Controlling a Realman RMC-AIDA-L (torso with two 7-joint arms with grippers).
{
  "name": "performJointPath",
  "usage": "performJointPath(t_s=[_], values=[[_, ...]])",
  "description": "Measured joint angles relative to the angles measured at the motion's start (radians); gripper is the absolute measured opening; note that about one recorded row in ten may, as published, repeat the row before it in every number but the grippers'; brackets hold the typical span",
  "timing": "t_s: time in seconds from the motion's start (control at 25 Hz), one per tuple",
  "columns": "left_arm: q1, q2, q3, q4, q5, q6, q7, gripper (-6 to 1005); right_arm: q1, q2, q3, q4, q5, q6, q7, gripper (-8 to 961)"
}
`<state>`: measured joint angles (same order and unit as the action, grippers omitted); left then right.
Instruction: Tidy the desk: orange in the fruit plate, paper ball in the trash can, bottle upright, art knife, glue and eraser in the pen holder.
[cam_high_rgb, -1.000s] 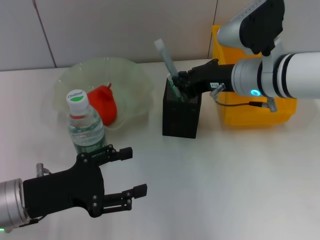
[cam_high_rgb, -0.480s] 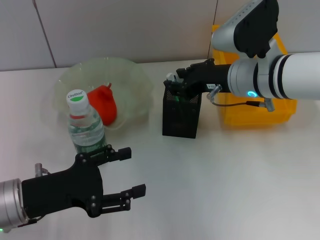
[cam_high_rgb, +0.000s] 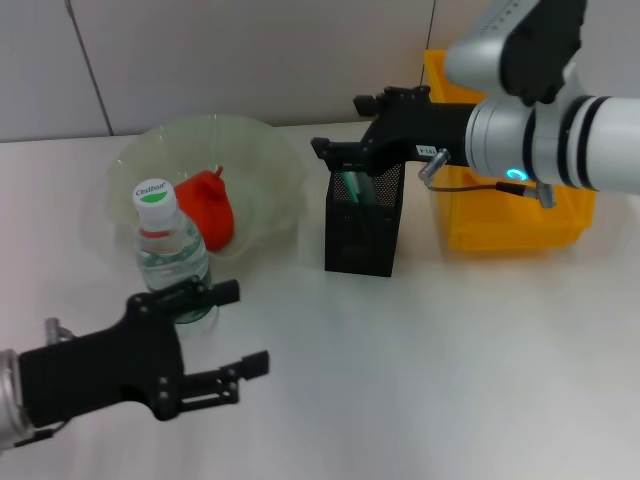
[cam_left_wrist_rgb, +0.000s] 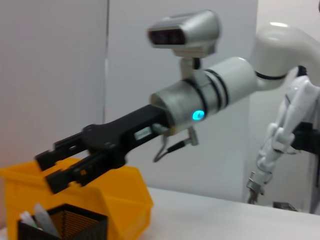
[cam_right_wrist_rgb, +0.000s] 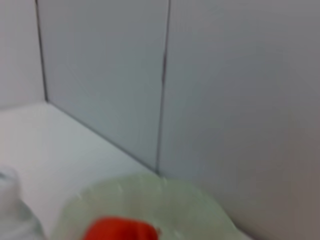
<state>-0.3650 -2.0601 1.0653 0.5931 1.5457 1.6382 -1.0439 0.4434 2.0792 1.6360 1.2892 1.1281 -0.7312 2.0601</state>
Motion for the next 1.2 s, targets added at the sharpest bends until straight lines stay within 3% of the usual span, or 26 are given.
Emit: performJointPath(t_s=[0.2,0.44,0.6,0.88,1.04,1.2], values=[[0.006,0.023,-0.069,0.000,0.005,0.046,-0.001,836,-0.044,-0.001,0.042,0.015,0.260,-0.106,-0.263,768],[0.020,0.050,-0.130,0.001,0.004,0.075,-0.008,840,-0.052,-0.001,0.167,-0.070,0.492,-0.358,-0.485,770],[0.023,0.067,-0.151,-0.001,0.008,0.083,-0.035,839,-0.036,-0.002,0.243,-0.127,0.489,-0.519,-0.526,769],[0.018,0.097,-0.150,0.001,0.009,0.099,-0.090,837,-0.045,-0.004,0.258,-0.128,0.375,-0.718,-0.543,768],[0.016,0.098,-0.148,0.003,0.009,0.109,-0.095,836,-0.065,-0.003,0.256,-0.099,0.274,-0.799,-0.523,768],[0.017,0.082,-0.140,0.028,0.011,0.129,-0.096,835,-0.089,-0.003,0.263,-0.094,0.202,-0.842,-0.509,767]])
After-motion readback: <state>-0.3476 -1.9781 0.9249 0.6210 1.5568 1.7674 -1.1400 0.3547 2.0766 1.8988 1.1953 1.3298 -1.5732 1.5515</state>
